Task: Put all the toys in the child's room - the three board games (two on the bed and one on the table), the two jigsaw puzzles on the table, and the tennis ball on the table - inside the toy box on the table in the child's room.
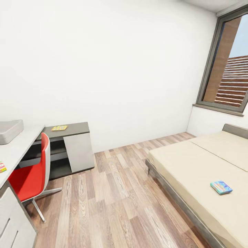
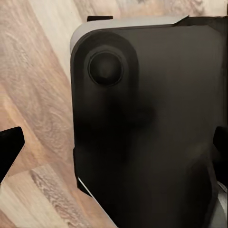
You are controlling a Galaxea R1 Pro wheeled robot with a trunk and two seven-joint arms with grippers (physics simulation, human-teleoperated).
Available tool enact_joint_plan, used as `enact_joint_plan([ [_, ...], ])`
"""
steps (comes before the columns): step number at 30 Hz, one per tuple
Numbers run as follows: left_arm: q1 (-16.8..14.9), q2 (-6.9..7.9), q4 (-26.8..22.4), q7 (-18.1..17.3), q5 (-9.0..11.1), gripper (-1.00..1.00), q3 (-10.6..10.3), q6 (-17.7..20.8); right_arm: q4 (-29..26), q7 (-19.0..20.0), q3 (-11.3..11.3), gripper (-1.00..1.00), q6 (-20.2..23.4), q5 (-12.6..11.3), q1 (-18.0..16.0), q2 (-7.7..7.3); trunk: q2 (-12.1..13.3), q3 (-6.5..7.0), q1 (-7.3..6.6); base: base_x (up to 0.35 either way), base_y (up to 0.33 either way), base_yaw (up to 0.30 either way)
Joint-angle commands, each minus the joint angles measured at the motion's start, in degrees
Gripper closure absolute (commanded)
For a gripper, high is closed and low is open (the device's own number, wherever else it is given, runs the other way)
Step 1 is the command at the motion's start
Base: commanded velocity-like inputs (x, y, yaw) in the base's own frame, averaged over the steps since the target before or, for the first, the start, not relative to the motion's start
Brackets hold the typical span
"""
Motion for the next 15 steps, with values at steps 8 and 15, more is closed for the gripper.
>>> enact_joint_plan([
  [8, -0.7, 0.05, -4.8, -0.2, 0.2, -1.00, 0.2, 1.6, -6.8, 0.1, -0.1, -1.00, 0.3, -0.2, -0.4, 0.46, 3.2, 1.38, -1.77, 0.000, 0.000, 0.000],
  [15, -3.7, 0.21, -7.1, -0.3, 0.3, -1.00, 0.1, 6.0, -12.5, 0.0, -0.1, -1.00, 4.4, -0.2, -1.5, 0.43, 6.0, 2.64, -3.30, 0.000, 0.000, 0.000],
])
